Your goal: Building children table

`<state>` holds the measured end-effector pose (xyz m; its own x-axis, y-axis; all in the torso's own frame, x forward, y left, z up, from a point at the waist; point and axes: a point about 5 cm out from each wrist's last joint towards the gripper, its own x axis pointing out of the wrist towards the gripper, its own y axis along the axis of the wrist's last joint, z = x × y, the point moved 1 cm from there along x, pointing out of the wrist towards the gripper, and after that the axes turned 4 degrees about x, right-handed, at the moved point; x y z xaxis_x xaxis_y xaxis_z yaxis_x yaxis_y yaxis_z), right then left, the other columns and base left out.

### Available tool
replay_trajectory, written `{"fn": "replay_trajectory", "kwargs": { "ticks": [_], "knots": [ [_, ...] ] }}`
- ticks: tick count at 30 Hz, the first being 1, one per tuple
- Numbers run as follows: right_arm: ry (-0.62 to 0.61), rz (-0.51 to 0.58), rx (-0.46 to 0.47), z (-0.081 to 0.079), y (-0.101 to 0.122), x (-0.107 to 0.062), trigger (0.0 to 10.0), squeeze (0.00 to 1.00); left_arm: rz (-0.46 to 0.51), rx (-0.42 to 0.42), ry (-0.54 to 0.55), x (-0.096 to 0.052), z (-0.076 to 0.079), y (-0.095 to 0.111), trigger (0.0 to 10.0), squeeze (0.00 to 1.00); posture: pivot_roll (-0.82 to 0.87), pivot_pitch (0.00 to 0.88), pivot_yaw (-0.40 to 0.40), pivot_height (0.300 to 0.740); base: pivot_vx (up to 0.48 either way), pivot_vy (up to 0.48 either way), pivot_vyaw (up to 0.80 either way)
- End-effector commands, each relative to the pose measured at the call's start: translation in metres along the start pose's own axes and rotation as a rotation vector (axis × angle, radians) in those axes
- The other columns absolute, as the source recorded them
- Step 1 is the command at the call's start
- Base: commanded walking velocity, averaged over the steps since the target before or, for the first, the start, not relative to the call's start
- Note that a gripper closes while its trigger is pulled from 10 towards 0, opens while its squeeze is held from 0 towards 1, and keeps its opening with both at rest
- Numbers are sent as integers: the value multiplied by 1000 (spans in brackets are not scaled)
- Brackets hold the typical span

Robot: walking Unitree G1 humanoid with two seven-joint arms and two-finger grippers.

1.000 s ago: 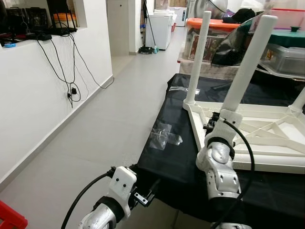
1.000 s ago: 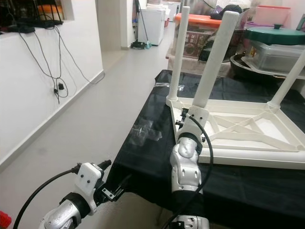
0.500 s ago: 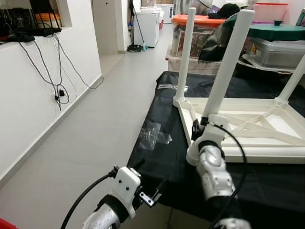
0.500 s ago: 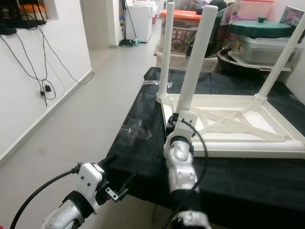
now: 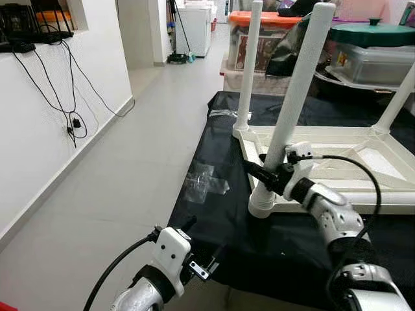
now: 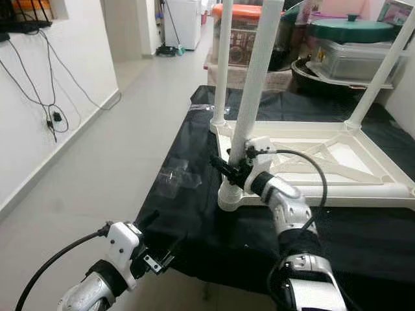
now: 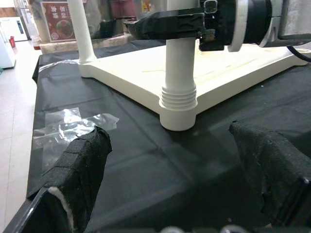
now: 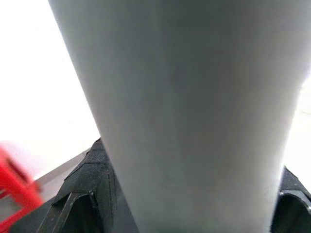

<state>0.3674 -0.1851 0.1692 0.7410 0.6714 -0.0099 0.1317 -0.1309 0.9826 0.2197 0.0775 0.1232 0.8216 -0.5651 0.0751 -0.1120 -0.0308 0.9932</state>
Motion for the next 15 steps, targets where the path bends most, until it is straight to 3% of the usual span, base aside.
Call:
{"fn": "replay_trajectory", "kwargs": {
  "ticks": [1,4,12,13,14,15],
  "knots": [
    [177,-74,27,-18,-13,9,10000,0,-5,-5,5,-1,0,-3,10000,0,94,0,-45,740,0,0,0],
    [363,-165,42,-28,-23,9,10000,0,-9,-12,10,-2,-1,-4,10000,0,96,0,-44,740,0,0,0],
    [426,-210,-9,-35,-31,14,10000,0,-11,-11,8,-2,0,-5,10000,0,97,0,-43,740,0,0,0],
    [438,-225,-31,-37,-34,14,7373,0,-11,-11,6,-2,0,-5,10000,0,92,0,-44,740,0,0,0],
    [449,-226,-43,-39,-35,15,0,0,-11,-11,5,-3,0,-6,10000,0,86,0,-36,740,0,0,0],
    [449,-226,-43,-39,-35,15,0,0,-11,-11,5,-3,0,-6,10000,0,86,0,-36,740,0,0,0]
  ]
}}
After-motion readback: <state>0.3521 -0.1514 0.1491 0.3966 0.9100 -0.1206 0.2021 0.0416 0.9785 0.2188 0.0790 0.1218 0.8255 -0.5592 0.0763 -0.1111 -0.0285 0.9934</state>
